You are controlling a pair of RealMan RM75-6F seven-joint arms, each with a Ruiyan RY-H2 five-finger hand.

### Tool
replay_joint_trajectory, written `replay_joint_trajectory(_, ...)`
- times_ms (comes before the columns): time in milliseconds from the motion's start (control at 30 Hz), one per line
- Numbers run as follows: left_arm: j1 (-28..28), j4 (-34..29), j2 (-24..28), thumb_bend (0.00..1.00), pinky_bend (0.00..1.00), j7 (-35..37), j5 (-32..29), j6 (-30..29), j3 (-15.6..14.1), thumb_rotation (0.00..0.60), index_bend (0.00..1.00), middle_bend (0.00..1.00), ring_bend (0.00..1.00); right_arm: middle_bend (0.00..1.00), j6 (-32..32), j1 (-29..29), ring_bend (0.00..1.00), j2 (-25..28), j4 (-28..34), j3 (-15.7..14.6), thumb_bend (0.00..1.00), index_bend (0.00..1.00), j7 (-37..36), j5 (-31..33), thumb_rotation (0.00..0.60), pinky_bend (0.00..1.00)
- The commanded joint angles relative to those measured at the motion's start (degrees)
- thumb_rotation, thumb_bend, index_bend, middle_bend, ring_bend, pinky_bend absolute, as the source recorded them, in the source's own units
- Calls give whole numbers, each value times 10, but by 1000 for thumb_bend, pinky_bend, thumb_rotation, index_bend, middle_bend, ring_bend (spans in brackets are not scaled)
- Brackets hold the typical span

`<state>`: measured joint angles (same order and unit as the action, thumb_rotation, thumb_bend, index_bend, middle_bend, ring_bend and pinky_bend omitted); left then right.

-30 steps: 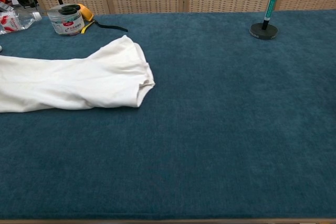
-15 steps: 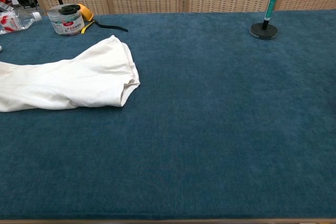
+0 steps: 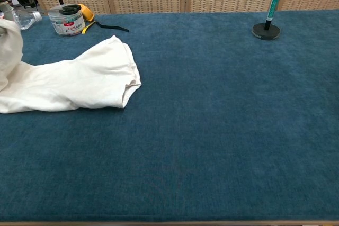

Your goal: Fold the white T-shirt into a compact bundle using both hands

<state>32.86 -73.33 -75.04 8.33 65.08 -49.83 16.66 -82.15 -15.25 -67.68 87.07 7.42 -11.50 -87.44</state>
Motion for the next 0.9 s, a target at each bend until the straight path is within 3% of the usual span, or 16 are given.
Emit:
replay_joint_trajectory(33, 30, -16, -33, 649, 0, -52, -21, -10, 9, 600, 768, 0, 0, 0, -1, 1, 0, 2, 0, 1, 0, 0, -4, 1, 600, 0)
replay_joint_trajectory(467, 115, 45, -139, 648, 0, -171, -100, 2, 23, 600, 768, 0, 0, 0, 1, 2, 0, 6, -3, 7, 0, 0, -18, 10, 600, 0)
replay_joint_trajectory(900, 168, 115, -208, 645, 0, -214, -147, 30, 26, 600, 768, 0, 0, 0, 4, 2, 0, 6, -6, 10, 0, 0, -23, 15, 600, 0)
